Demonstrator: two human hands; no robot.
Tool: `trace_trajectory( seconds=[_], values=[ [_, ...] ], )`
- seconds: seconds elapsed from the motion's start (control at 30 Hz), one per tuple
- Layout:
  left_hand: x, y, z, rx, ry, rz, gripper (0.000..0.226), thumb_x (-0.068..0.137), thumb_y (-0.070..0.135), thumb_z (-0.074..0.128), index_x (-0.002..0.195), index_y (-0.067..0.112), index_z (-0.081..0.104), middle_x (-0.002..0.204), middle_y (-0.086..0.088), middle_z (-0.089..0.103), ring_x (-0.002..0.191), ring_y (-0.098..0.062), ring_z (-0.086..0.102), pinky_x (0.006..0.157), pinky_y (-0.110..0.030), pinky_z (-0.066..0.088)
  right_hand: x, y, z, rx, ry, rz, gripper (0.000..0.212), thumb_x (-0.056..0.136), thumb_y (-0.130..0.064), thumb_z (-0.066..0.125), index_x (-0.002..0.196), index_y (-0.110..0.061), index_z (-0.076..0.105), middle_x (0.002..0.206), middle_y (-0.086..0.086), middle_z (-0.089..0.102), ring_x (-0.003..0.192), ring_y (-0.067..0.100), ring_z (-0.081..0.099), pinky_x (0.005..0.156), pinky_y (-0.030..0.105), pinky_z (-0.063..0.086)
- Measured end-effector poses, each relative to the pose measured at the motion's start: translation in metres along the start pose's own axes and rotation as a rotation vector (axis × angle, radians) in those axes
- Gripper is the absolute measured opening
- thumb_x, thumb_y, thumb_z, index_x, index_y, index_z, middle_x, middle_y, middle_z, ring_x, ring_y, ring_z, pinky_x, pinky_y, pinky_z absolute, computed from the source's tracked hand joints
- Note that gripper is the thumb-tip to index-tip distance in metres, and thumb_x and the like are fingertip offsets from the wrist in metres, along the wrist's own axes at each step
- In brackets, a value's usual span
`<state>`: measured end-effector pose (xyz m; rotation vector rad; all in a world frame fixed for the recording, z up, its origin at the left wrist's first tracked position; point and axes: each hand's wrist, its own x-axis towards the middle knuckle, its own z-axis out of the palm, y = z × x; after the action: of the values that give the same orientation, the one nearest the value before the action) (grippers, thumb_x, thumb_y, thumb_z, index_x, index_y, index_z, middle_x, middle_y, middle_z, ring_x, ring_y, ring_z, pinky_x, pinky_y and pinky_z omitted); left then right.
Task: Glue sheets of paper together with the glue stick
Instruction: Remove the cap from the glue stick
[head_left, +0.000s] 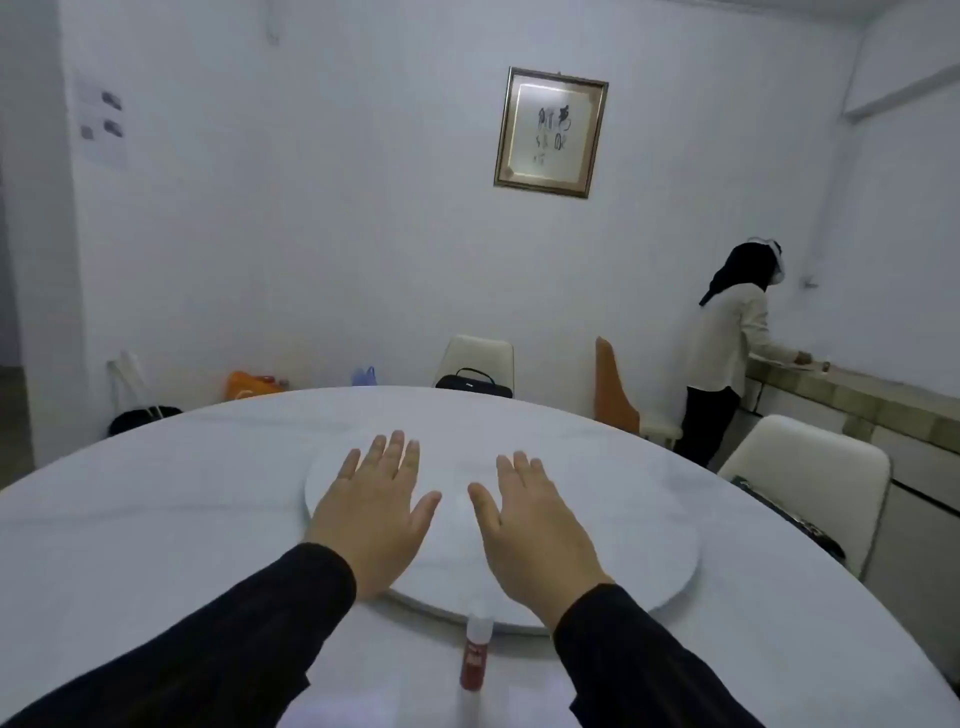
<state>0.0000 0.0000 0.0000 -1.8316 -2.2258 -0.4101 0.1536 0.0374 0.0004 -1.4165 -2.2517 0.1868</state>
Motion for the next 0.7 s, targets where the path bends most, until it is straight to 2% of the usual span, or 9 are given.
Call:
trace_trajectory(
  seconds=[0.23,0.33,0.43,0.5,0.57,0.7],
  values=[
    [-0.062,-0.010,0.052,-0.042,-0.066,0.014,0.061,0.099,0.044,0.013,0.151,0.016,-0.006,0.161,-0.004,-0.007,0.148,-0.018,-0.006,0.121,-0.035,-0.001,-0.044,0.024,0.062,0.083,-0.069,0.018,0.055,0.100,-0.042,0.028,0.150,-0.024,0.018,0.160,0.002,0.015,0.148,0.017,0.010,0.118,0.033,0.018],
    [-0.081,-0.014,0.065,-0.071,-0.092,0.009,0.063,0.097,0.047,0.007,0.151,0.016,-0.004,0.161,-0.004,-0.006,0.148,-0.017,-0.005,0.120,-0.034,-0.001,-0.059,0.026,0.073,0.190,-0.090,0.009,0.050,0.099,-0.039,0.033,0.147,-0.025,0.027,0.153,0.002,0.032,0.142,0.019,0.027,0.114,0.032,0.029],
    [-0.094,-0.013,0.077,-0.127,-0.113,-0.003,0.080,0.082,0.055,-0.008,0.151,0.016,-0.002,0.161,-0.002,-0.005,0.148,-0.016,-0.005,0.119,-0.033,-0.001,-0.067,0.023,0.078,0.246,-0.049,0.014,0.045,0.098,-0.036,0.040,0.142,-0.028,0.036,0.142,-0.004,0.046,0.131,0.013,0.042,0.105,0.027,0.036],
    [-0.097,-0.009,0.083,-0.203,-0.119,-0.028,0.069,0.092,0.052,0.003,0.151,0.017,-0.002,0.161,-0.001,-0.005,0.148,-0.014,-0.006,0.119,-0.033,-0.002,-0.070,0.023,0.082,0.271,-0.022,0.050,0.039,0.095,-0.035,0.044,0.133,-0.030,0.040,0.122,-0.003,0.058,0.111,0.016,0.056,0.093,0.031,0.047],
    [-0.102,-0.003,0.086,-0.317,-0.128,-0.045,0.059,0.100,0.042,0.015,0.151,0.017,-0.002,0.161,0.000,-0.005,0.148,-0.012,-0.007,0.119,-0.032,-0.003,-0.073,0.023,0.088,0.320,0.004,0.080,0.031,0.094,-0.032,0.045,0.126,-0.032,0.041,0.105,-0.003,0.062,0.094,0.016,0.060,0.084,0.033,0.051],
    [-0.108,0.007,0.092,-0.495,-0.178,-0.086,0.058,0.101,0.039,0.016,0.151,0.019,-0.006,0.161,0.002,-0.008,0.147,-0.011,-0.008,0.119,-0.031,-0.004,-0.077,0.024,0.097,0.461,-0.003,0.092,0.038,0.094,-0.021,0.047,0.125,-0.041,0.037,0.104,-0.003,0.060,0.090,0.015,0.060,0.084,0.031,0.052]
  ],
)
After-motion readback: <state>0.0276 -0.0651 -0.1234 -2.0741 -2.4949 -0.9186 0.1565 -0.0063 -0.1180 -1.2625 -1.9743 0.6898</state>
